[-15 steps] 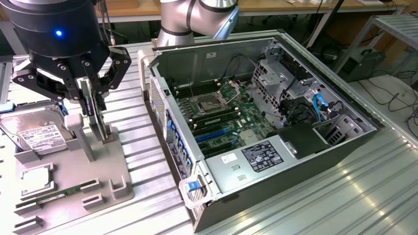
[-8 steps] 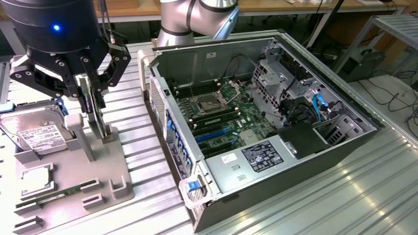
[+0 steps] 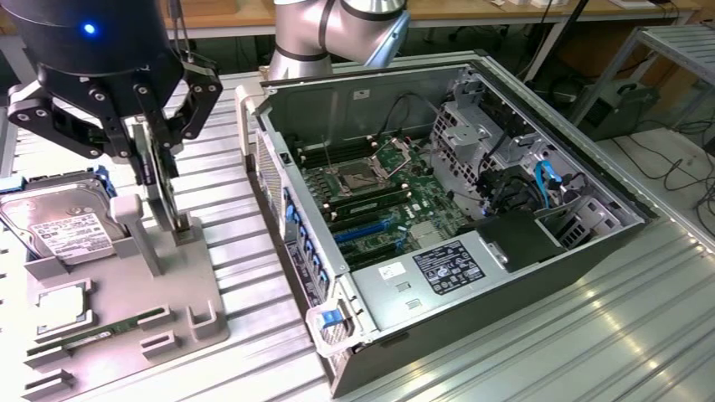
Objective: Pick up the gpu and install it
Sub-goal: 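Pick up the gpu and move the gpu toward the slot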
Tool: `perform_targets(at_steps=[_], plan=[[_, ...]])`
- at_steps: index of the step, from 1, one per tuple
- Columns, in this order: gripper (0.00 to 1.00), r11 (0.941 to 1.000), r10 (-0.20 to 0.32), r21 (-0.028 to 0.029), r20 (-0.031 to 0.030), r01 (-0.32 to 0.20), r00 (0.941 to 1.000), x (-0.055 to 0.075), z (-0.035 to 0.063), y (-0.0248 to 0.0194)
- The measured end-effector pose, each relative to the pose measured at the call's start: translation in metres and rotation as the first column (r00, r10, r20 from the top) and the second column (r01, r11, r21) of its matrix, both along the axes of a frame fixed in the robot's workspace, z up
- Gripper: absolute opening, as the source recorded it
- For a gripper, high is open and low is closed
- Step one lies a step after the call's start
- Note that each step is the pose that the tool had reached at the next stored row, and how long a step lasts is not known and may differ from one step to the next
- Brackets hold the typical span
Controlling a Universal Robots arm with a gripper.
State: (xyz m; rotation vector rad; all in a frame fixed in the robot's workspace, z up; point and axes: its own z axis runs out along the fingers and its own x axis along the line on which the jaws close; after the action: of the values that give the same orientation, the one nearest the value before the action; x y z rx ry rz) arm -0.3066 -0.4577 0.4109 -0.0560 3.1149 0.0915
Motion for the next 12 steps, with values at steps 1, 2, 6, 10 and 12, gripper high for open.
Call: perform_targets(at_steps=[1, 2, 6, 10, 12], plan=[[0.28, 1.0000, 0.000, -0.0009, -0.0001, 0.000, 1.0000, 0.000, 0.0005, 0.0000], [0.28, 1.0000, 0.000, -0.0053, 0.0000, 0.000, 1.0000, 0.000, 0.0009, 0.0000], [0.28, 0.9994, 0.000, -0.0356, -0.0002, 0.000, 1.0000, 0.000, 0.0028, 0.0000], [0.28, 0.9993, 0.000, -0.0384, -0.0001, 0.000, 1.0000, 0.000, 0.0079, 0.0000], [0.28, 0.9992, 0.000, -0.0392, 0.0000, 0.000, 1.0000, 0.000, 0.0109, 0.0000]])
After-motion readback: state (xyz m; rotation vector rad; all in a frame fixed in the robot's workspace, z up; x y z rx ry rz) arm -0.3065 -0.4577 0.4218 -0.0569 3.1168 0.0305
